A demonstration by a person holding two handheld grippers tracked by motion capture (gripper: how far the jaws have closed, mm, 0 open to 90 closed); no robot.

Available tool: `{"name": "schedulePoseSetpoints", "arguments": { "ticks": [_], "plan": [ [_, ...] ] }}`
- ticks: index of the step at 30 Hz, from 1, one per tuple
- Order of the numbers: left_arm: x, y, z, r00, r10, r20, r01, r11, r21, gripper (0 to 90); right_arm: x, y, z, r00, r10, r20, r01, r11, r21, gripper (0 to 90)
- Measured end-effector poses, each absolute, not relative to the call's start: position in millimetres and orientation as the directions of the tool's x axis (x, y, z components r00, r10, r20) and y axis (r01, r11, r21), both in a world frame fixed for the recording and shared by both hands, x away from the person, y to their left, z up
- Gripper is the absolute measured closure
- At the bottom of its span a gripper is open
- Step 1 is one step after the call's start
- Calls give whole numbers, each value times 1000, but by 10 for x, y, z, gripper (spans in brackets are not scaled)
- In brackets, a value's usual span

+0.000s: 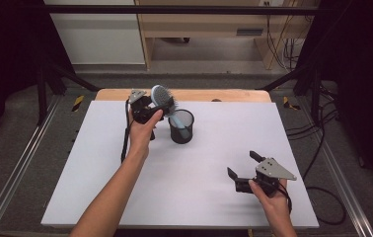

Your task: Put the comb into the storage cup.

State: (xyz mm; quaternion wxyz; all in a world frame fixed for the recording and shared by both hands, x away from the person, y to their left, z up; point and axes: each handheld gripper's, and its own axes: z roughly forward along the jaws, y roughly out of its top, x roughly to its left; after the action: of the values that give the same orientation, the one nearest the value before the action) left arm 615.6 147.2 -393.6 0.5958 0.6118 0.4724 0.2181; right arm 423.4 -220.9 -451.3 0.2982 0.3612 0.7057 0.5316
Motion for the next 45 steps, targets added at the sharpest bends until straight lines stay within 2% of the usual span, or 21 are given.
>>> {"name": "schedulePoseSetpoints", "arguments": {
  "ticks": [14, 45],
  "plan": [
    [6118, 1465, -3923, 463, 857, -227, 278, 103, 955, 39, 4235, -2202, -4516, -565, 825, -37, 196, 177, 964, 37],
    [6064, 1503, -3929, 475, 853, -215, 275, 88, 957, 26, 4235, -2195, -4514, -567, 823, -33, 196, 174, 965, 36]
  ]
}}
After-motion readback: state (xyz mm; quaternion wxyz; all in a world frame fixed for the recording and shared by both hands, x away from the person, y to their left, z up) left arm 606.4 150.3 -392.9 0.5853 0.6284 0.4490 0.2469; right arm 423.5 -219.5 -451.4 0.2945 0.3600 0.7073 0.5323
